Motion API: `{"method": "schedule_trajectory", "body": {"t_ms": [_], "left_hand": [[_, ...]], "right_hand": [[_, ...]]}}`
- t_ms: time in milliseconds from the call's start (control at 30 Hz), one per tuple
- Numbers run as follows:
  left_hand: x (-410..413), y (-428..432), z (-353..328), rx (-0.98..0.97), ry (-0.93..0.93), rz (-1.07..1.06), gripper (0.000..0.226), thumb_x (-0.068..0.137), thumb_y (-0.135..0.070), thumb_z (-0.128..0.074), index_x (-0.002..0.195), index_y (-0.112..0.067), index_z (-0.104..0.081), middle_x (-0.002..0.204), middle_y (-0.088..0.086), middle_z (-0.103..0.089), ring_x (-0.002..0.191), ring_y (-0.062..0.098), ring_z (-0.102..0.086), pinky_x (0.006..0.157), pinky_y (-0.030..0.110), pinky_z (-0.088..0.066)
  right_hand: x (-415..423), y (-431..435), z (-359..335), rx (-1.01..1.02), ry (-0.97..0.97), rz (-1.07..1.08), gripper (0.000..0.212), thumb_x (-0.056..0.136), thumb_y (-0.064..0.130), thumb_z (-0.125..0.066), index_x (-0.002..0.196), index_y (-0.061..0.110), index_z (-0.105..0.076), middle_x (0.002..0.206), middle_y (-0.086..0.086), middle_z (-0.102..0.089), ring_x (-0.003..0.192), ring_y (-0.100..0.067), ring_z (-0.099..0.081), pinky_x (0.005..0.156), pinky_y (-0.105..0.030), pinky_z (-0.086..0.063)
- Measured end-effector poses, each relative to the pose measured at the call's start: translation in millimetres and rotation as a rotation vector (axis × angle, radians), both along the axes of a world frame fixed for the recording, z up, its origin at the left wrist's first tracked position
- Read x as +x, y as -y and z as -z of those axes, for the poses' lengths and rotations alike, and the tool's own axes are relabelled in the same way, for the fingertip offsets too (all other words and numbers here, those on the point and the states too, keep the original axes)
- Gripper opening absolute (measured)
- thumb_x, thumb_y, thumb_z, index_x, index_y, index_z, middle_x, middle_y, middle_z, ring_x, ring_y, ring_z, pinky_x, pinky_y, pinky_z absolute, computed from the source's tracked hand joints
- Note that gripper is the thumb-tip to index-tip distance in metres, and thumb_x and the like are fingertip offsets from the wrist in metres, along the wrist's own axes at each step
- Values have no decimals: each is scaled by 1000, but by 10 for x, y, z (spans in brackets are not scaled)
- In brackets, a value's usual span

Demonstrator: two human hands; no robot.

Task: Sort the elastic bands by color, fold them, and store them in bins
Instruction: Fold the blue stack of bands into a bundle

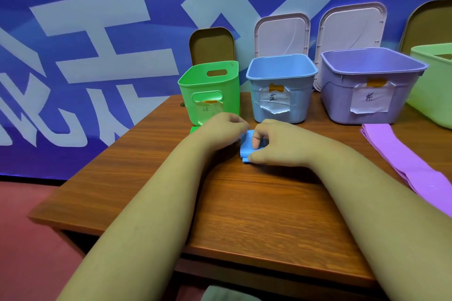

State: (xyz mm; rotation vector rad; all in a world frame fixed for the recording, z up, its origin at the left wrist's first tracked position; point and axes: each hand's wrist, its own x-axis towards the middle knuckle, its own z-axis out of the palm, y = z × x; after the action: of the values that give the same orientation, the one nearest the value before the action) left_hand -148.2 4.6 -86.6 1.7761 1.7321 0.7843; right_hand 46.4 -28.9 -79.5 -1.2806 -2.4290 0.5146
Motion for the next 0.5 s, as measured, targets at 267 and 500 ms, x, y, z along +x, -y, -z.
{"method": "schedule_trajectory", "body": {"t_ms": [267,500], "left_hand": [[-15,-23,43,31,-102,97,17,86,-16,-72,100,-27,-72,74,-13,-64,59,1,-53,59,18,-41],[113,-55,79,97,96,97,28,70,-16,-72,96,-26,-73,89,8,-73,74,14,-60,72,32,-48]], "right_hand": [[-1,-22,34,92,42,-37,30,79,44,-85,93,30,-63,101,11,-52,93,-12,-57,81,-32,-48],[32,-5,6,129,33,5,24,84,44,-80,91,30,-62,99,11,-51,92,-11,-55,82,-34,-49]]}}
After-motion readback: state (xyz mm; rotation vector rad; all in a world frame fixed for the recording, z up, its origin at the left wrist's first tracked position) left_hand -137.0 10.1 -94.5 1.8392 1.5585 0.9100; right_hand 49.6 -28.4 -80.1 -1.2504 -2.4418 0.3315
